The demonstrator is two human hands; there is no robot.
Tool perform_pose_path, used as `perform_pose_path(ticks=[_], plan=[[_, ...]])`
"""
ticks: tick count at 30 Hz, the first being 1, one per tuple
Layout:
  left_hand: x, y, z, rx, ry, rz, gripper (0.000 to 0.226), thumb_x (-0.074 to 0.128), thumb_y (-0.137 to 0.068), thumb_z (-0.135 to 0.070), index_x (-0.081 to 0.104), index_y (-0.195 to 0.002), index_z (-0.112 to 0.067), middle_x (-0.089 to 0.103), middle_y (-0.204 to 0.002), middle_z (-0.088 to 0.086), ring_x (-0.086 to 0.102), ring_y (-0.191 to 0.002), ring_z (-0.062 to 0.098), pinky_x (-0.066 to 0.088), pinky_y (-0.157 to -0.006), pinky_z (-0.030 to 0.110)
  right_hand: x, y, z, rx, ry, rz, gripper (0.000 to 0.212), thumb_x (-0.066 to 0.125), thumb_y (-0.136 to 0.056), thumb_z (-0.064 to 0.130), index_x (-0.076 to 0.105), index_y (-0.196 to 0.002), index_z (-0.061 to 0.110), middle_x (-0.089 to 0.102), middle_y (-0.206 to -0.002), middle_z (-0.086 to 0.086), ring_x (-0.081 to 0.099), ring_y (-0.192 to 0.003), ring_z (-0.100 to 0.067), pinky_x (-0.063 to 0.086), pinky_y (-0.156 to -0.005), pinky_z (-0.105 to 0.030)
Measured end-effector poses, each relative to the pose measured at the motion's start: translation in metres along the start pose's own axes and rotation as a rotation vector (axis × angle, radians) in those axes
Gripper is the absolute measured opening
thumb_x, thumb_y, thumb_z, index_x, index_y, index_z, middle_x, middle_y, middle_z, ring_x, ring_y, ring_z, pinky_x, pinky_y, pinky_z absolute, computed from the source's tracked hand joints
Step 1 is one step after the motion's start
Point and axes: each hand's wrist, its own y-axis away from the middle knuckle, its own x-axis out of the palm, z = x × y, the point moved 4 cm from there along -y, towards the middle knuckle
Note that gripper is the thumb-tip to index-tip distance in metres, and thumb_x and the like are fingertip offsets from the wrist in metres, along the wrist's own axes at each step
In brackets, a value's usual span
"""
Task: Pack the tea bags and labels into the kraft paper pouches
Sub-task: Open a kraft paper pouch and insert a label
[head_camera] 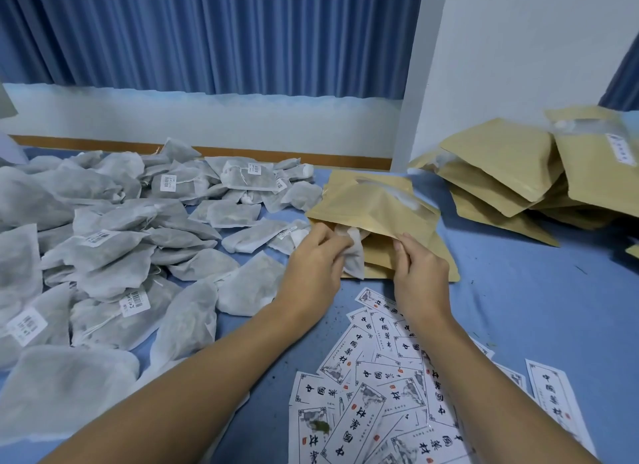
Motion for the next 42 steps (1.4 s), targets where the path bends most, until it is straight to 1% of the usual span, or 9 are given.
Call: perform_pose_path(ticks=[5,10,15,21,23,27,34,40,42], plan=[[-0.003,-0.004,-0.008,0.139,0.067,-0.17,0.022,0.065,-0.089,0.008,0.07,-0.11,0.0,0.064,-0.102,0.008,0.061,-0.093,0.019,0.047,-0.088,0.017,-0.001,-0.001,0.004,-0.026,-0.003,-0.005,0.02,0.049,-0.102,0.005,0.067,-0.095,0.004,0.053,-0.074,-0.002,0.043,-0.065,-0.007,0.034,-0.06,-0.009],[0.027,0.003,-0.005,0.133,-0.071,0.298,0.052,0.052,-0.087,0.013,0.058,-0.134,-0.009,0.063,-0.125,0.006,0.057,-0.115,0.024,0.052,-0.089,0.039,-0.001,0.0,0.003,-0.012,-0.014,0.002,0.02,0.048,-0.102,0.004,0.063,-0.088,0.007,0.044,-0.066,0.012,0.048,-0.064,0.002,0.034,-0.058,-0.009],[0.042,-0.011,-0.003,0.154,-0.159,0.373,0.049,0.047,-0.092,0.005,0.045,-0.14,-0.006,0.05,-0.131,0.009,0.045,-0.119,0.025,0.045,-0.092,0.034,-0.002,0.0,0.005,-0.024,0.008,0.016,0.02,0.049,-0.103,0.006,0.06,-0.087,0.01,0.041,-0.064,0.013,0.049,-0.062,0.002,0.033,-0.054,-0.007],[0.075,-0.072,0.027,-0.318,-0.227,0.762,0.018,0.037,-0.102,-0.028,0.053,-0.107,-0.023,0.058,-0.123,0.003,0.054,-0.11,0.027,0.042,-0.098,0.034,0.008,0.001,0.021,-0.148,0.004,0.14,0.019,0.045,-0.104,0.008,0.064,-0.099,0.006,0.058,-0.084,-0.002,0.049,-0.071,-0.011,0.044,-0.07,-0.03],[0.087,-0.08,0.037,-0.453,-0.276,0.892,0.025,0.036,-0.103,-0.037,0.051,-0.121,-0.027,0.051,-0.123,0.0,0.05,-0.115,0.026,0.039,-0.1,0.035,0.012,0.002,0.025,-0.159,0.001,0.16,0.02,0.045,-0.104,0.008,0.064,-0.1,0.004,0.057,-0.086,-0.002,0.049,-0.074,-0.017,0.046,-0.072,-0.033],[0.116,-0.077,0.02,-0.269,-0.434,0.711,0.041,0.037,-0.102,-0.033,0.045,-0.141,-0.023,0.042,-0.151,0.006,0.036,-0.139,0.027,0.024,-0.117,0.036,0.009,-0.001,0.007,-0.058,-0.009,0.132,0.023,0.043,-0.105,0.01,0.064,-0.104,0.001,0.063,-0.092,-0.009,0.058,-0.08,-0.026,0.048,-0.078,-0.039],[0.101,-0.015,-0.016,0.031,-0.236,0.474,0.03,0.049,-0.096,-0.018,0.056,-0.124,-0.011,0.056,-0.125,0.009,0.048,-0.119,0.03,0.036,-0.103,0.042,0.005,-0.003,-0.005,0.054,-0.042,0.045,0.02,0.048,-0.102,0.005,0.067,-0.103,0.0,0.068,-0.104,-0.016,0.059,-0.087,-0.024,0.045,-0.08,-0.032],[0.045,-0.006,-0.019,-0.402,0.407,0.061,0.018,0.063,-0.091,-0.022,0.067,-0.073,-0.02,0.065,-0.064,-0.015,0.057,-0.061,-0.001,0.04,-0.059,0.011,-0.004,-0.003,-0.001,0.032,-0.04,-0.035,0.023,0.052,-0.102,0.008,0.072,-0.115,0.009,0.073,-0.109,-0.007,0.066,-0.094,-0.024,0.046,-0.084,-0.023],[0.037,-0.002,-0.014,-0.55,0.501,0.013,0.035,0.068,-0.088,-0.036,0.056,-0.063,-0.014,0.061,-0.055,-0.007,0.053,-0.05,0.006,0.043,-0.054,0.022,-0.006,-0.003,0.0,0.049,-0.048,-0.083,0.024,0.052,-0.102,0.009,0.072,-0.115,0.01,0.074,-0.107,-0.006,0.065,-0.091,-0.024,0.044,-0.081,-0.02]])
